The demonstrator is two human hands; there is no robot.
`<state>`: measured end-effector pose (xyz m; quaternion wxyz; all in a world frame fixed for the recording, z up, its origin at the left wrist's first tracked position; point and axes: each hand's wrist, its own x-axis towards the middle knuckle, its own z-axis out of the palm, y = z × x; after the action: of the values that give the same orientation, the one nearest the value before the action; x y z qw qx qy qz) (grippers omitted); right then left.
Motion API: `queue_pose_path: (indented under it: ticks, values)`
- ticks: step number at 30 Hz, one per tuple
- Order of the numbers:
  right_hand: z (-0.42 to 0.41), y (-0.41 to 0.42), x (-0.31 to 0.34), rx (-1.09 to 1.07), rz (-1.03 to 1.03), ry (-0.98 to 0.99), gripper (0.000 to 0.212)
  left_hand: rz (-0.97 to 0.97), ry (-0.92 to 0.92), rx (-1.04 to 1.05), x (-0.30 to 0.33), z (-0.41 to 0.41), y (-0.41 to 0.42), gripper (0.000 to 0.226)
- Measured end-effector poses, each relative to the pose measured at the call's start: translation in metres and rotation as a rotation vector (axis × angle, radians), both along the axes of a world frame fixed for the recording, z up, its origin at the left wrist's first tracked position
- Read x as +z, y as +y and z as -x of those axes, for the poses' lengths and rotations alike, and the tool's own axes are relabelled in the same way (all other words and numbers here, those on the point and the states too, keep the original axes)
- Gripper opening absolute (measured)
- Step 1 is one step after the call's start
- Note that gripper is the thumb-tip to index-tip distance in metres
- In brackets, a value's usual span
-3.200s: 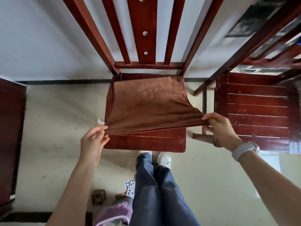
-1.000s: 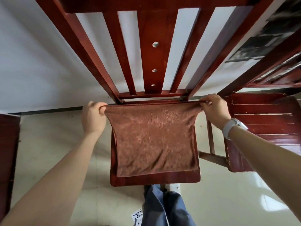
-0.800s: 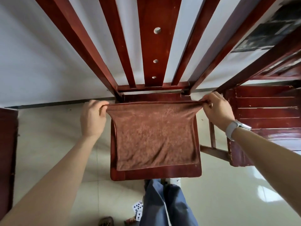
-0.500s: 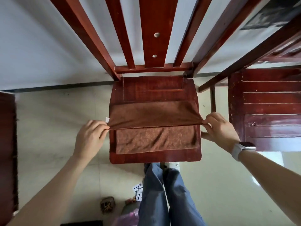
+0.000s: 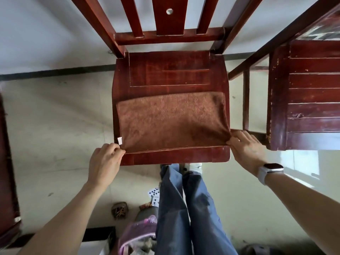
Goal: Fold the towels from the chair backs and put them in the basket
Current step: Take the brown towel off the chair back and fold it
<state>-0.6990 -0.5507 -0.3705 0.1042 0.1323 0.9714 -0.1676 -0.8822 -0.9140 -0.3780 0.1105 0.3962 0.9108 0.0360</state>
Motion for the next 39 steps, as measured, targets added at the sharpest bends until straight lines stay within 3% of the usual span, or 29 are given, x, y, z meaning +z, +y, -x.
queue_pose_path:
  ticks: [6, 10, 12, 19, 24, 29, 34, 39]
  values:
    - [-0.009, -0.007, -0.022, 0.027, -0.091, -0.013, 0.02, 0.086, 0.065, 0.008, -0.02, -0.01, -0.002, 0.02]
    - [-0.014, -0.011, -0.031, 0.03, -0.159, -0.03, 0.025, 0.142, 0.121, -0.013, -0.026, -0.012, -0.002, 0.007]
    - [-0.018, -0.01, -0.028, 0.04, -0.186, -0.013, 0.012, 0.158, 0.095, -0.003, -0.022, -0.016, -0.007, 0.025]
    - [0.03, -0.037, -0.021, 0.029, -0.131, 0.031, 0.037, -0.046, 0.056, 0.132, -0.018, -0.018, 0.045, 0.039]
    - [0.093, -0.08, -0.053, 0.087, -0.131, -0.046, 0.057, 0.093, -0.047, 0.095, -0.055, 0.001, 0.1, 0.059]
    - [0.105, -0.075, -0.085, 0.082, -0.187, -0.022, 0.058, 0.081, 0.004, 0.21, -0.09, 0.023, 0.088, 0.068]
    - [0.085, -0.036, -0.087, -0.112, -0.212, -0.058, 0.058, 0.027, 0.004, 0.266, -0.089, 0.026, 0.083, 0.072]
    - [0.061, 0.006, -0.08, -0.321, -0.092, -0.194, 0.061, 0.056, -0.03, 0.301, -0.083, 0.026, 0.085, 0.079]
